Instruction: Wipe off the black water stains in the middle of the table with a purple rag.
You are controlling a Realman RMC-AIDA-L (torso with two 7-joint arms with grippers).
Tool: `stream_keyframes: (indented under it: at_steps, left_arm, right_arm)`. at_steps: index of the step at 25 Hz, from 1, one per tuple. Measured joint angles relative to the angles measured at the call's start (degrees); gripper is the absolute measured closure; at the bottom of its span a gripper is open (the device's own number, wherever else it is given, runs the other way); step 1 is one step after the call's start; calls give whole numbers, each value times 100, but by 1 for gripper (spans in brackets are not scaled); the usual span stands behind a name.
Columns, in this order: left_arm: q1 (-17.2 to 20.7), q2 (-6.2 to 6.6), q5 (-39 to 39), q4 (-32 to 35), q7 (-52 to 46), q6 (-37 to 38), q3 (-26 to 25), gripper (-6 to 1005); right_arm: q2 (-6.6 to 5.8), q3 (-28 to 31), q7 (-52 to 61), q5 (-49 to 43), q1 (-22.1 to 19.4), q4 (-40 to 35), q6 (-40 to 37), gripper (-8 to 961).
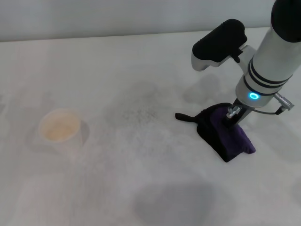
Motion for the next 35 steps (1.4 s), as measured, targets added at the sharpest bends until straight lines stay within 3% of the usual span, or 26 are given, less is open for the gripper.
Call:
stream_keyframes:
  at_steps: [8, 14, 19, 22, 24, 29, 32, 33, 35]
  left_arm:
    - [-39, 0, 0, 0, 0, 72, 0, 153]
    - [-45, 0, 0, 0, 0, 87, 0, 153]
    - [-46, -6, 0, 0, 0, 140, 0, 153]
    - [-46, -14, 0, -4, 0, 142, 1, 153]
    - [-46, -21, 0, -5, 0, 141, 0, 153]
    - [-48, -25, -8, -3, 0, 136, 0, 153]
    - [-70, -22, -63, -20, 0, 162, 0, 153]
    - [-76, -20, -82, -23, 0, 174, 0, 153]
    - [-79, -22, -124, -16, 0, 212, 0, 153]
  right_arm:
    - [12, 94, -22, 7, 31, 46, 30, 883]
    - [9, 182, -49, 16, 13, 207, 142, 699]
    - [-15, 324, -82, -6, -75, 613, 283, 607]
    - [-10, 704, -313, -5, -257, 883, 184, 607]
    - [7, 1225, -699, 6, -539, 1100, -170, 607]
    - [7, 1752, -1270, 272, -1030, 1310, -993, 607]
    - [-6, 2083, -1951, 901, -1429, 1287, -1865, 607]
    - [-12, 2266, -2565, 1498, -1657, 1146, -2430, 607]
    - [-15, 2343, -2878, 1821, -1736, 1049, -2672, 607]
